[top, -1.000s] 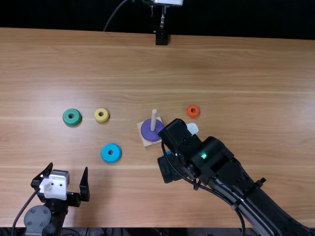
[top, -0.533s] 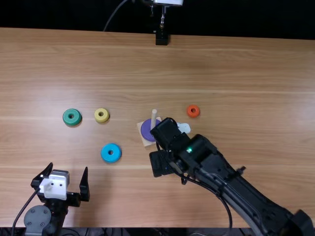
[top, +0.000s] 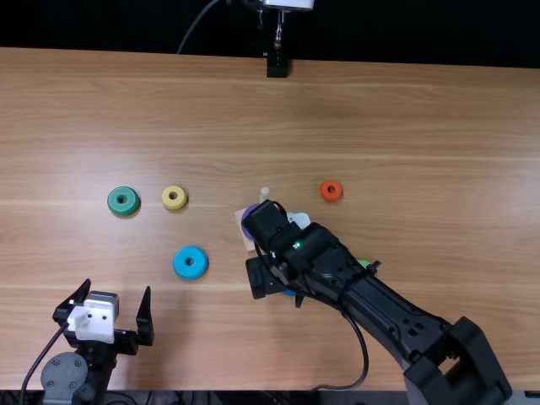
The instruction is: Build the Hanoi tower: stack the rings onto the peg from bottom to top in this color order: purple, dark blue, light blue, dark green, light green, yellow, orange.
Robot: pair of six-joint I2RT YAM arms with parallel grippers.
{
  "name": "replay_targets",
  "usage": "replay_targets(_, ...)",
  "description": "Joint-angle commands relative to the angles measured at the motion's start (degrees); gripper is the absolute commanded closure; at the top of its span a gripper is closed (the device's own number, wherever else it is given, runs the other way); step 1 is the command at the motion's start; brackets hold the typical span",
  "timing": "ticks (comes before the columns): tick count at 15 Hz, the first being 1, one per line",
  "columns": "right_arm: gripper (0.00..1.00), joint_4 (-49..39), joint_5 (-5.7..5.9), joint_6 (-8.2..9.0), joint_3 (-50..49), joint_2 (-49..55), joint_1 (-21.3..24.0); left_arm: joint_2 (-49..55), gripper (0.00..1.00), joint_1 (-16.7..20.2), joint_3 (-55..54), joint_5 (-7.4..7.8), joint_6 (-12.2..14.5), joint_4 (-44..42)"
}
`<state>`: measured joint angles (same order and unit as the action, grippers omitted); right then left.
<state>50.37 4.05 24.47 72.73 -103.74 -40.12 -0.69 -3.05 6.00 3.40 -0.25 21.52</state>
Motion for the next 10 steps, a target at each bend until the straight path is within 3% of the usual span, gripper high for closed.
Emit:
replay_targets(1, 0.00, -0.21, 0.27, 1.48, -0.48, -2.16, 0.22, 0.69, 0.00, -0.73, -6.00, 0.61, -0.07, 4.53)
replay_targets(8, 0.00, -0.21, 0.16, 0.63, -1.54, -3.66, 0.57, 0.69, 0.00, -0.73, -6.00, 0.61, -0.07, 4.53)
replay_targets(9, 0.00, -0.32, -0.89, 0.42, -2.24, -3.66, 0.57, 0.69, 0.00, -0.73, -6.00, 0.61, -0.17, 4.53)
replay_targets(10, 0.00, -0.63, -3.63, 0.42, -2.50, -3.66, 0.66, 0.69, 0.00, -0.73, -6.00, 0.61, -0.07, 4.53)
